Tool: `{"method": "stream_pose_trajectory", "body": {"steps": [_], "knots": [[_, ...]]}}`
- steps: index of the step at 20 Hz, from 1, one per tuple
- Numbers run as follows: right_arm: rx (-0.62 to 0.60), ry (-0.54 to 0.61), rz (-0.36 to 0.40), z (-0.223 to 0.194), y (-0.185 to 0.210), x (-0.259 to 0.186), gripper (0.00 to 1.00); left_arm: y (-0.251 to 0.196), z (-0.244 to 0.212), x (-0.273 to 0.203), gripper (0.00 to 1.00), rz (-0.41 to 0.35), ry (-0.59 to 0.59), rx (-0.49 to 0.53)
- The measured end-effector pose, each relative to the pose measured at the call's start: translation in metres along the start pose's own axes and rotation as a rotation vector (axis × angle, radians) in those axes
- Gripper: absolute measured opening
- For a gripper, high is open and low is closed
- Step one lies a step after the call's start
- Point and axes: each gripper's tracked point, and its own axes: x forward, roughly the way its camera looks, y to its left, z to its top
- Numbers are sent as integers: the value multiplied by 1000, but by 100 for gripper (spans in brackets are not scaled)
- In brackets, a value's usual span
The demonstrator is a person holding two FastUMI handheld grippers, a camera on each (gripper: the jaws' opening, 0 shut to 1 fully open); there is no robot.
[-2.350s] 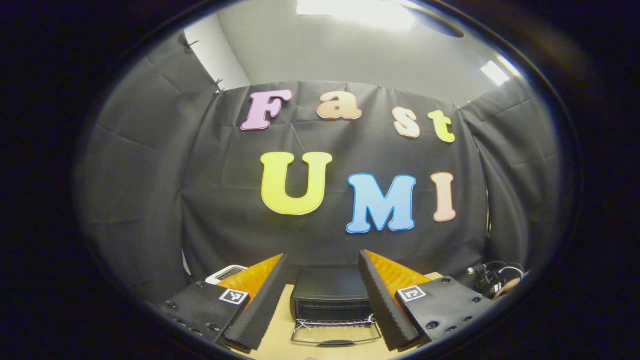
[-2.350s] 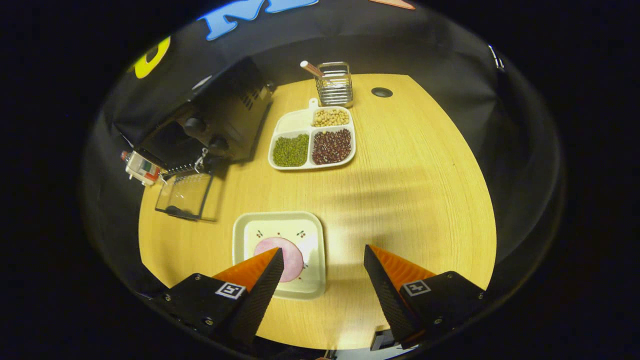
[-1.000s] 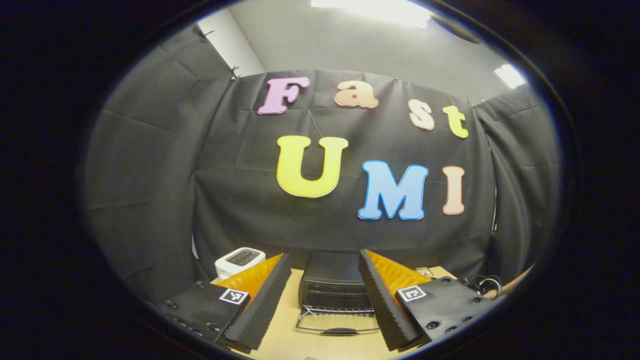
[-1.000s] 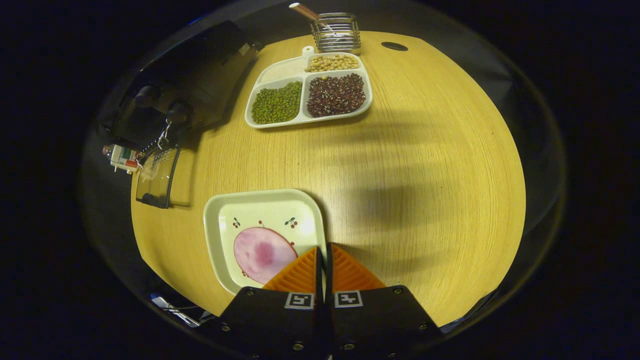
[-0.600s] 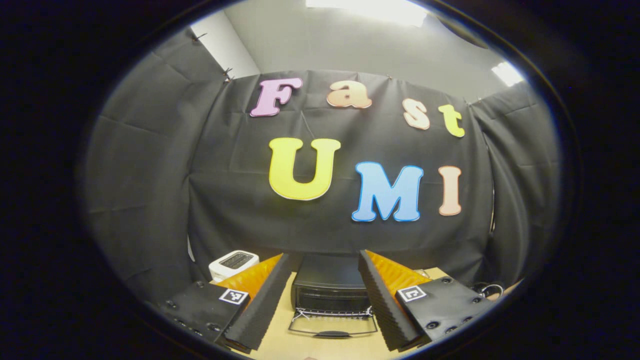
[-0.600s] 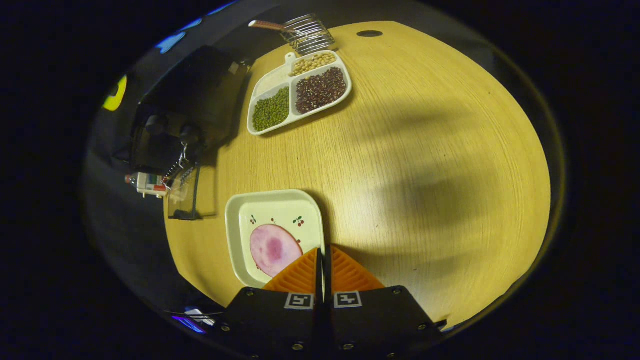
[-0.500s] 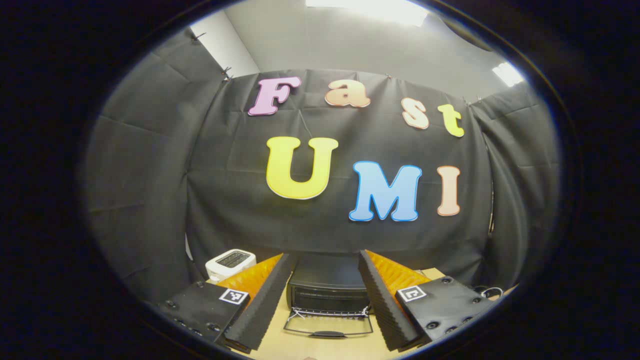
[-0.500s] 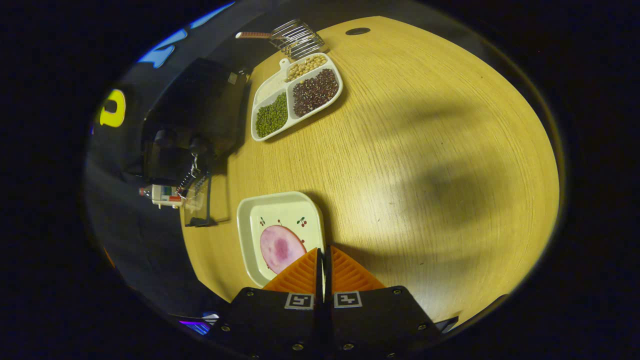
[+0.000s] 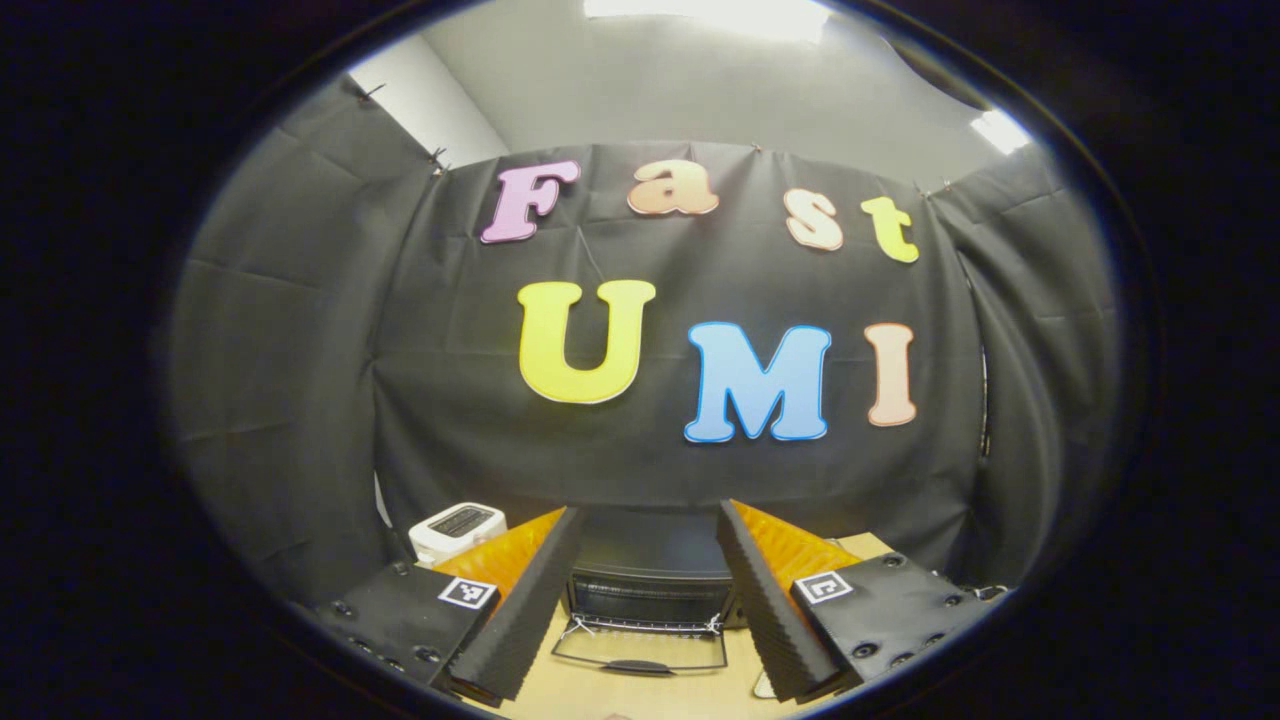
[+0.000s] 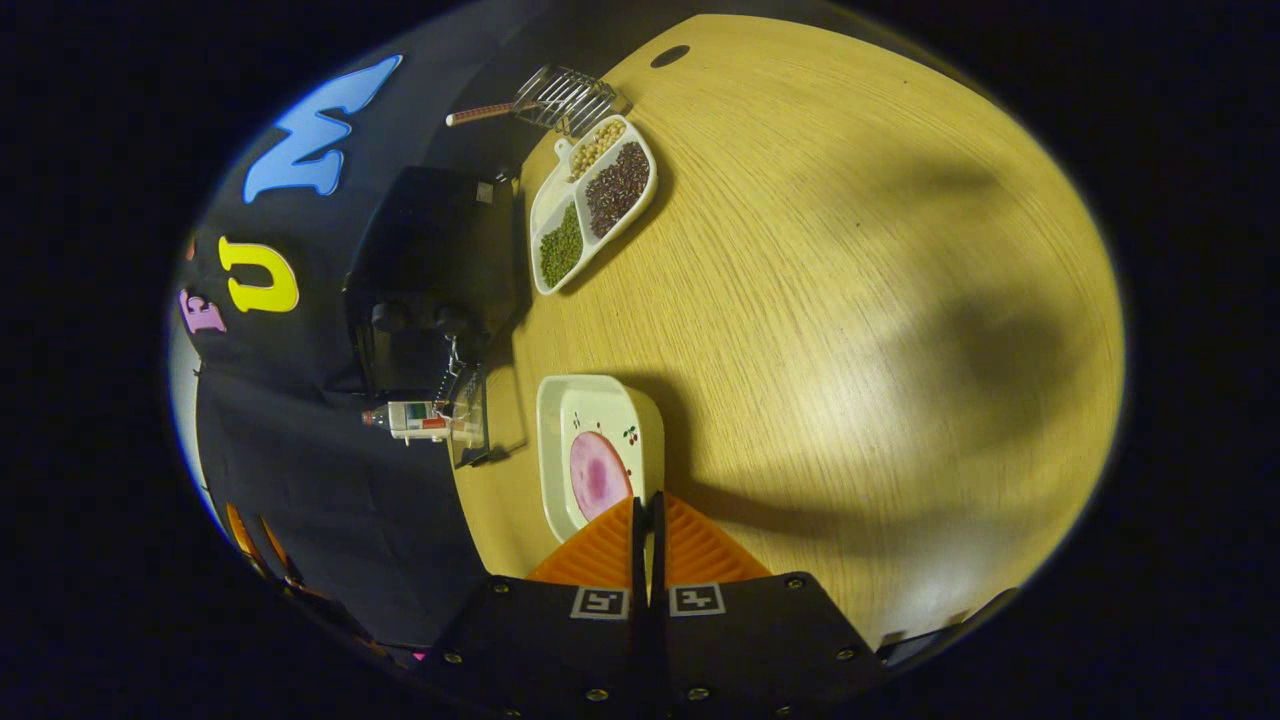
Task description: Open the electric oven with the left hand, put the food in, and close the electric oven.
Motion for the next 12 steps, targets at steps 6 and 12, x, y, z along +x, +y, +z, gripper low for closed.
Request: {"method": "stream_pose_trajectory", "body": {"steps": [6,12], "knots": [[61,-39,75,-17,14,-3,1,4,5,-5,96,-32,-12,-17],[143,-137,197,-30,50,-12,1,38,8,4,89,-70,-15,-45]]}}
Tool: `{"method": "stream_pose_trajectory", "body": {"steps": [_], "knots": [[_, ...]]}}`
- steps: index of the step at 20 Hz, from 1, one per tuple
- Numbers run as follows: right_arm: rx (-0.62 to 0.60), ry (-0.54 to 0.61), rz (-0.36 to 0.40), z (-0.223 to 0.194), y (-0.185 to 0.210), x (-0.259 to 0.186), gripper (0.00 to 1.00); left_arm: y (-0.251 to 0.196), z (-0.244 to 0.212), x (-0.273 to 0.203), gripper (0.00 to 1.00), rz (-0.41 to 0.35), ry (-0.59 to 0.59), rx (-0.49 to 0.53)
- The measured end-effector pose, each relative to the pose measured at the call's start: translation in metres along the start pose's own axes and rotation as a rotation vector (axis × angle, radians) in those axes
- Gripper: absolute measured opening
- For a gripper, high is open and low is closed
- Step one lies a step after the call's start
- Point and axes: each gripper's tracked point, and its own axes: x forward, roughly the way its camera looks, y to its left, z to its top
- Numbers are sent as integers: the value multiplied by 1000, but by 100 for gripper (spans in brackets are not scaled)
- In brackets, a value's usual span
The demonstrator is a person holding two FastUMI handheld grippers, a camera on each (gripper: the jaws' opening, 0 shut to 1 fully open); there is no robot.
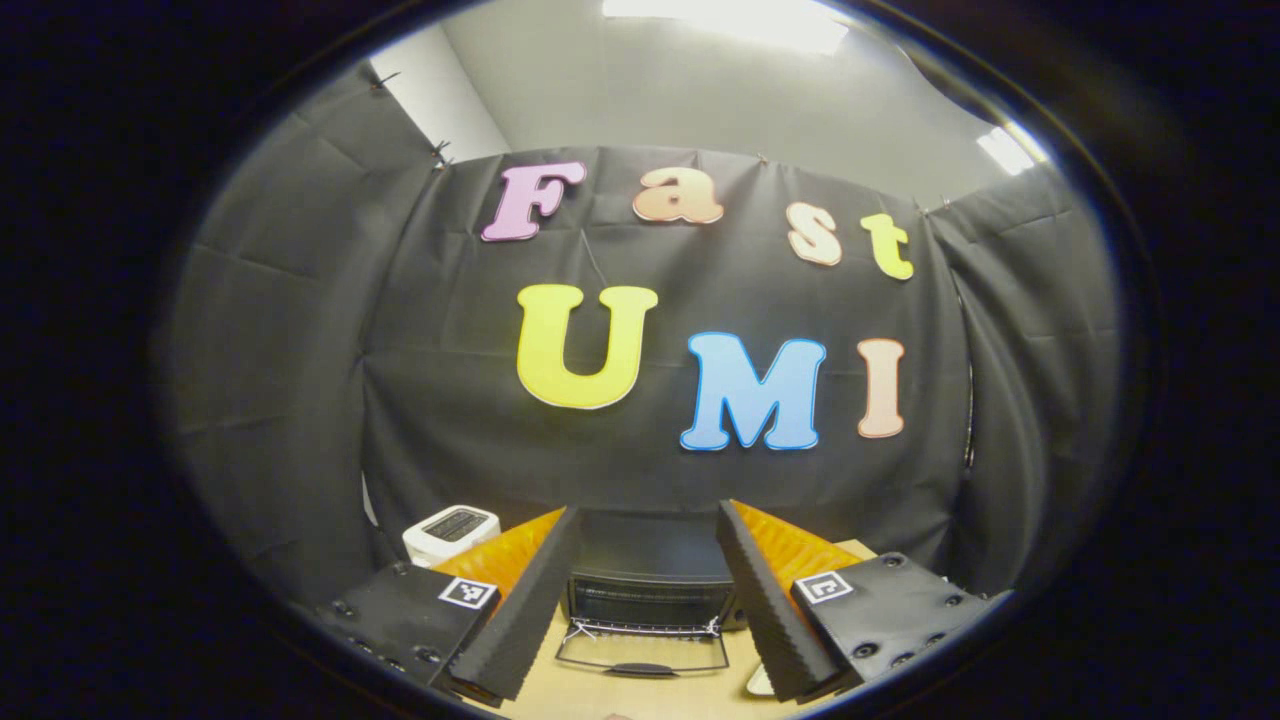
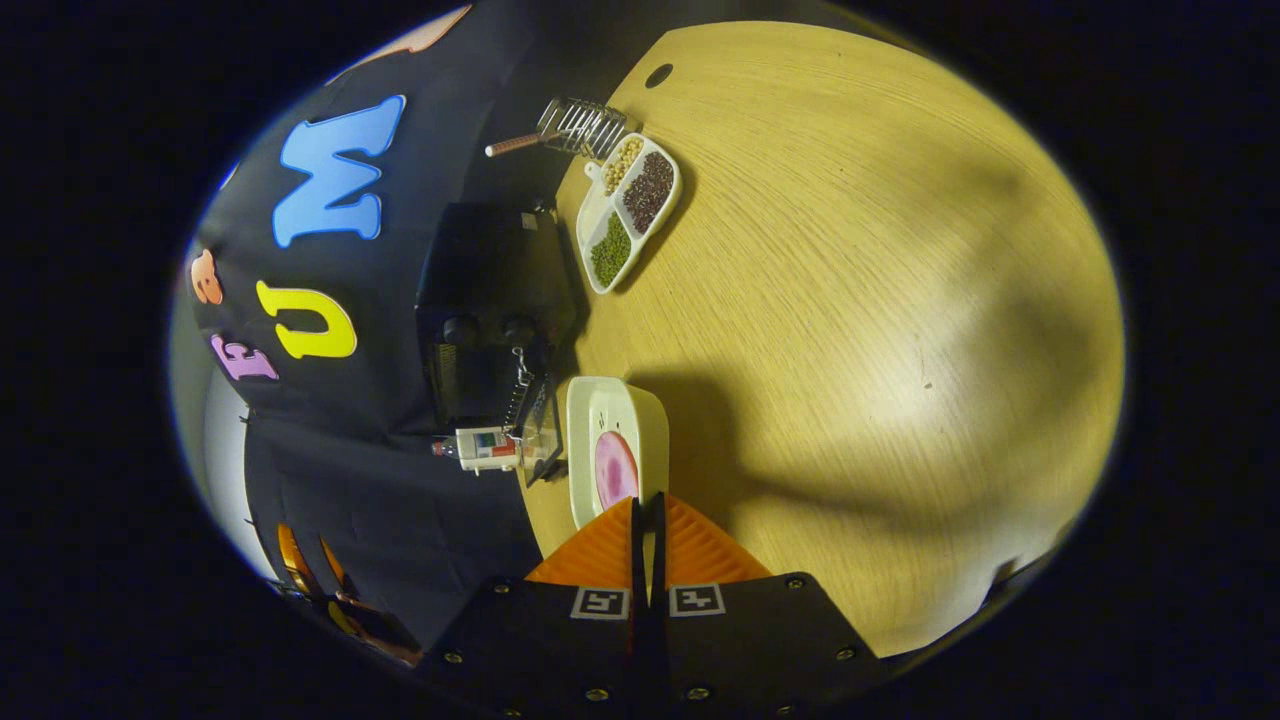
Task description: Open the electric oven with the left hand, put the food in, and close the electric oven.
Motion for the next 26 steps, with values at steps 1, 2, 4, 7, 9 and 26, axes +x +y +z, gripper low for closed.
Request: {"method": "stream_pose_trajectory", "body": {"steps": [1,2,4,7,9,26], "knots": [[18,-15,21,-3,7,1,0,6,-1,2,89,-7,2,-4],[36,-32,46,-6,16,0,1,11,0,4,89,-15,2,-7],[55,-63,96,-12,35,3,0,20,4,9,89,-34,-3,-7],[70,-97,160,-24,66,11,0,30,10,16,91,-67,-22,-4],[68,-112,193,-31,87,19,1,37,15,20,93,-86,-36,6],[116,-236,163,-28,165,160,0,125,24,15,96,-72,-62,32]]}}
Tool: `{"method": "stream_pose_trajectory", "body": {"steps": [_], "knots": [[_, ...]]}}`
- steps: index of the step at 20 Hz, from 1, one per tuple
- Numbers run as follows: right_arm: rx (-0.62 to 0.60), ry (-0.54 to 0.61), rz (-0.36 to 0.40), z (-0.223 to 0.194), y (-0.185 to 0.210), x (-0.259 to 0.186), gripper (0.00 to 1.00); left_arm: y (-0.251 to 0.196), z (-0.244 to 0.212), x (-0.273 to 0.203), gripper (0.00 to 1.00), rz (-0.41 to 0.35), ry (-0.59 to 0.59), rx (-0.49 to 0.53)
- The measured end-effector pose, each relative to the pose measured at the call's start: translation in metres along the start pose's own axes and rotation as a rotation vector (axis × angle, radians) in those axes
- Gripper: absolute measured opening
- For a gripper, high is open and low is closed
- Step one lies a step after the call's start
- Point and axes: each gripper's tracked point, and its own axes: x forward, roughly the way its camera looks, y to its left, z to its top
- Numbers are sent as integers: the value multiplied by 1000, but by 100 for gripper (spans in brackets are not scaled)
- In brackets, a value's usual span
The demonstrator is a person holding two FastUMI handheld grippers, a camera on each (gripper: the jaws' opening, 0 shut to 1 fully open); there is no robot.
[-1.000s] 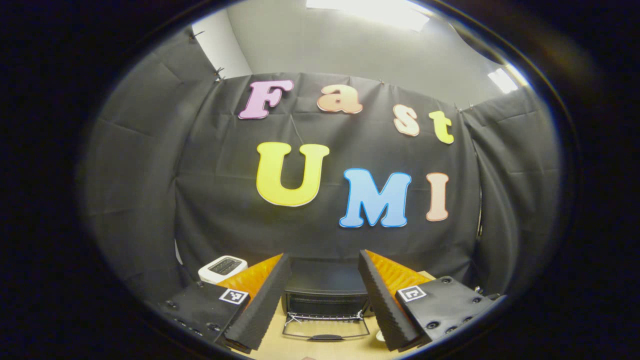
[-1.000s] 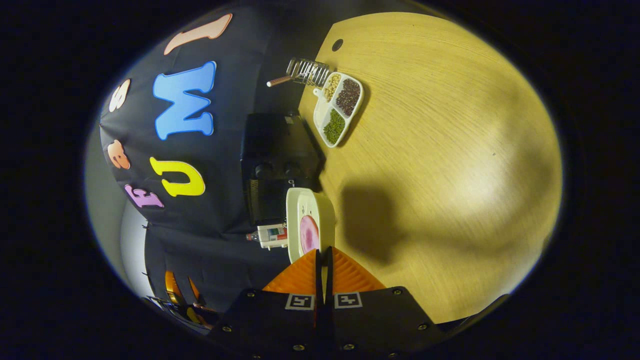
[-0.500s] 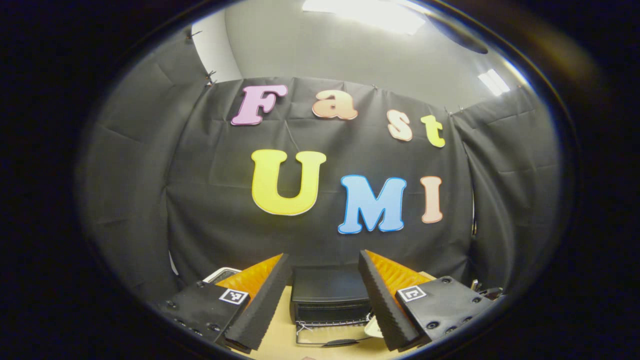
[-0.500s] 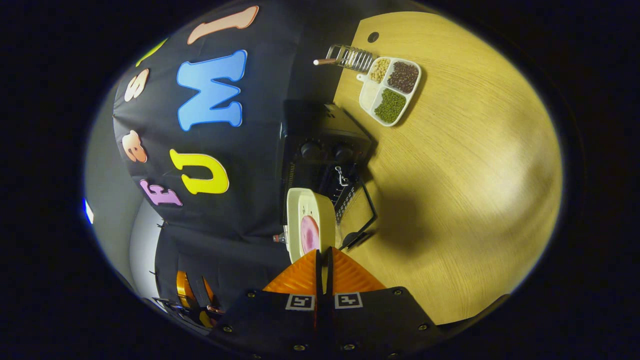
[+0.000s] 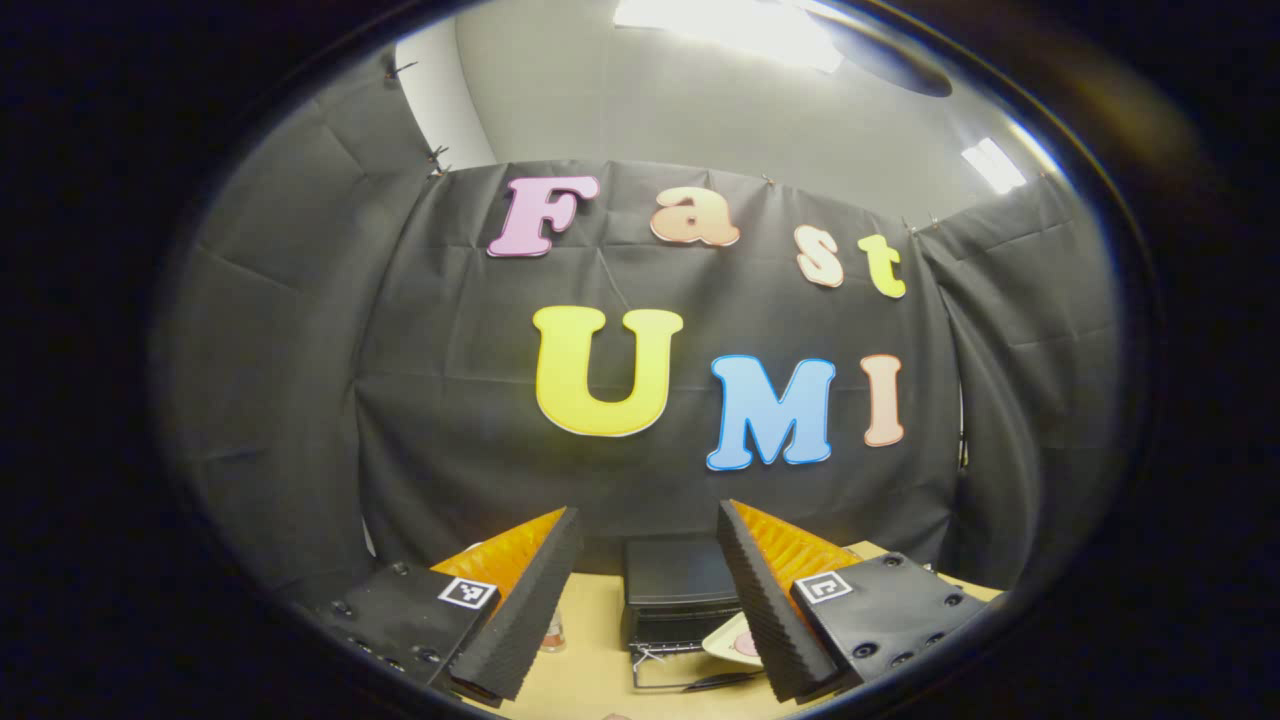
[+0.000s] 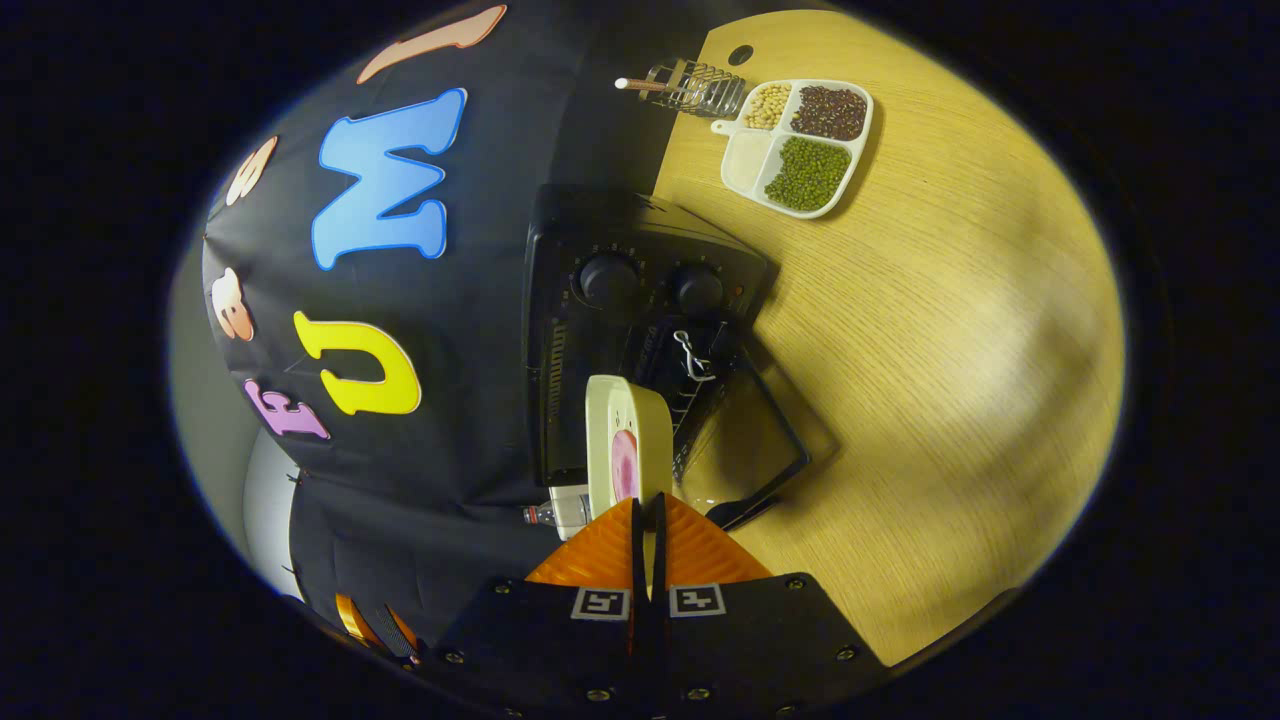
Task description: Open the electric oven with the left hand, put the food in, and close the electric oven.
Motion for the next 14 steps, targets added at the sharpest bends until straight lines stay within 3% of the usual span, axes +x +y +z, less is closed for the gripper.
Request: {"method": "stream_pose_trajectory", "body": {"steps": [7,9,14], "knots": [[81,-160,49,13,20,59,0,33,1,-13,96,57,11,1],[71,-216,1,21,11,79,0,41,0,-15,96,72,14,0],[55,-209,-23,13,16,107,0,59,1,-21,96,104,23,12]]}}
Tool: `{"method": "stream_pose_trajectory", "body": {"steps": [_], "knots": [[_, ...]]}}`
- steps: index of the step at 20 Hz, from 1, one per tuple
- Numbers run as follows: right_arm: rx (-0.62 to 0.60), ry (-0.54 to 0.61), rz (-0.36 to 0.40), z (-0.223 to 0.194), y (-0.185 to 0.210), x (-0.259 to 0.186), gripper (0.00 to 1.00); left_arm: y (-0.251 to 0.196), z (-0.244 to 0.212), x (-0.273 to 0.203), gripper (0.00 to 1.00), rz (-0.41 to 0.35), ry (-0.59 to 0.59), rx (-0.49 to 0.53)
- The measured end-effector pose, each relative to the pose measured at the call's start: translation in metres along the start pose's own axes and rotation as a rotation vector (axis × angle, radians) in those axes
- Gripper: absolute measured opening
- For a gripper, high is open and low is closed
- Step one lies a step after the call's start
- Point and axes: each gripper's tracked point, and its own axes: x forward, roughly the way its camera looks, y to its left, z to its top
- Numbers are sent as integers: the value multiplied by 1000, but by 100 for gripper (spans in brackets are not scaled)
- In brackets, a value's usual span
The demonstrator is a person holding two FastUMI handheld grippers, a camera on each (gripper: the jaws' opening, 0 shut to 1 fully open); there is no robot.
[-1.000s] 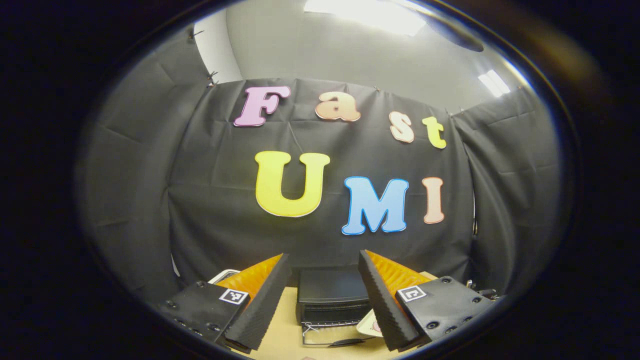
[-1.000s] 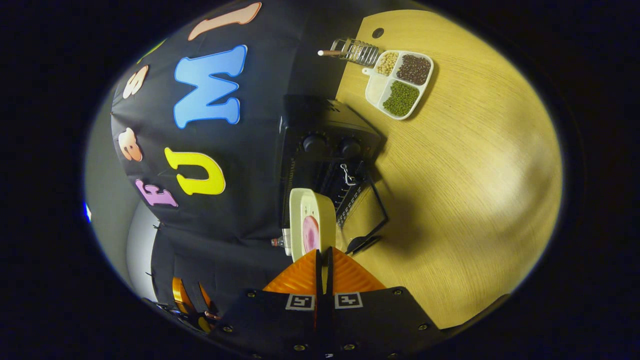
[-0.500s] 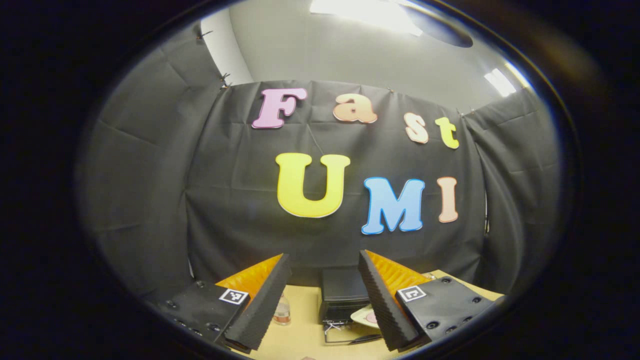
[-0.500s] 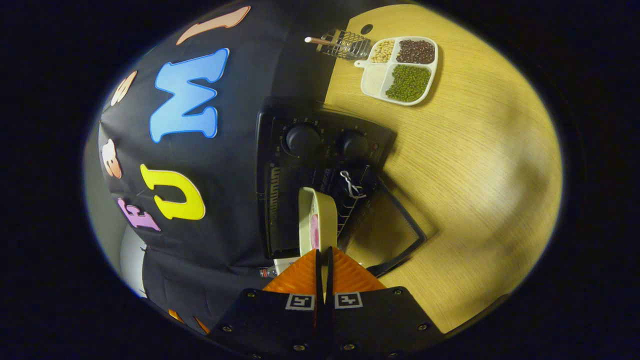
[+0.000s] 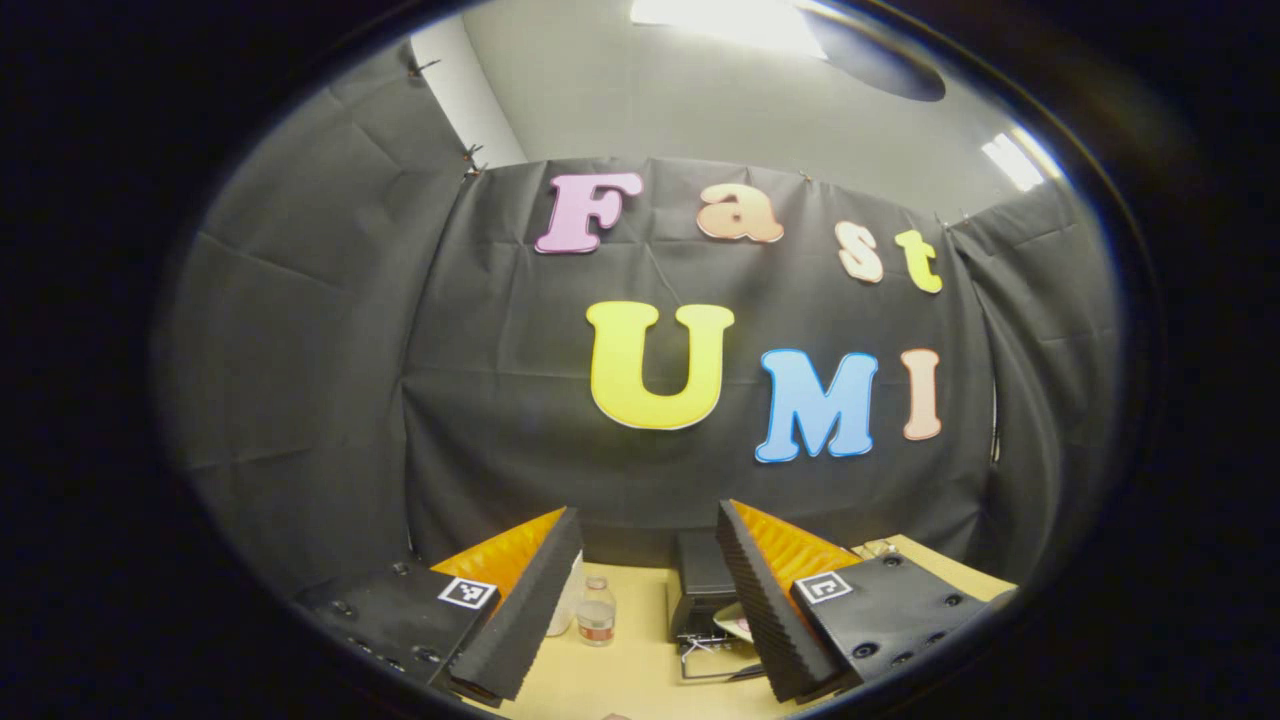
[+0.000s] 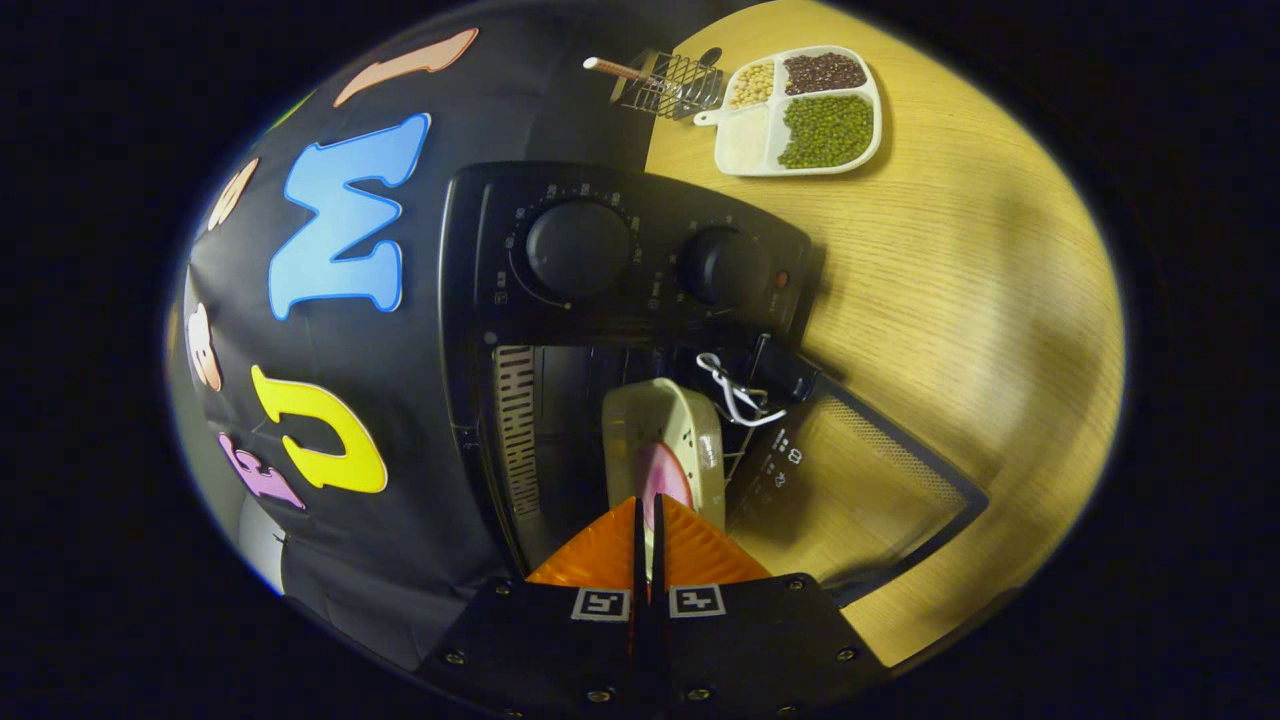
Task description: Open the electric oven with the left hand, put the food in, and close the electric oven.
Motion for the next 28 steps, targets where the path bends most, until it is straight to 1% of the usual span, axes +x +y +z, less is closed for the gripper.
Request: {"method": "stream_pose_trajectory", "body": {"steps": [2,4,6,7,9,10,11,14,17,20,23,25,26,27,28], "knots": [[-56,-10,17,-1,10,-16,1,6,1,-2,96,9,0,3],[-103,-33,-50,-1,-3,-33,0,12,-4,0,96,22,3,-2],[-73,-56,-118,-1,-20,-36,0,12,-12,2,96,19,21,-21],[-64,-48,-149,-5,-28,-33,0,13,-14,4,96,17,25,-24],[-39,-35,-179,-12,-37,-25,0,11,-15,7,96,5,28,-17],[-42,-28,-196,-16,-41,-21,0,10,-14,8,93,3,25,-6],[-40,-21,-192,-20,-40,-16,0,11,-13,10,96,2,23,2],[-56,-1,-196,-30,-37,-2,0,10,-17,11,96,-2,31,6],[-68,2,-196,-29,-33,14,1,16,-23,11,96,10,45,-3],[-101,0,-176,-25,-22,26,1,21,-30,10,96,20,59,-6],[-123,35,-138,-27,-8,43,1,19,-37,11,96,18,79,-10],[-166,39,-137,-22,-5,45,1,14,-38,12,96,12,85,-9],[-186,41,-141,-21,-4,44,1,11,-38,11,93,8,84,-7],[-199,46,-137,-20,-1,41,1,7,-38,12,93,3,84,-6],[-215,45,-129,-20,3,35,1,2,-40,14,96,-5,86,-7]]}}
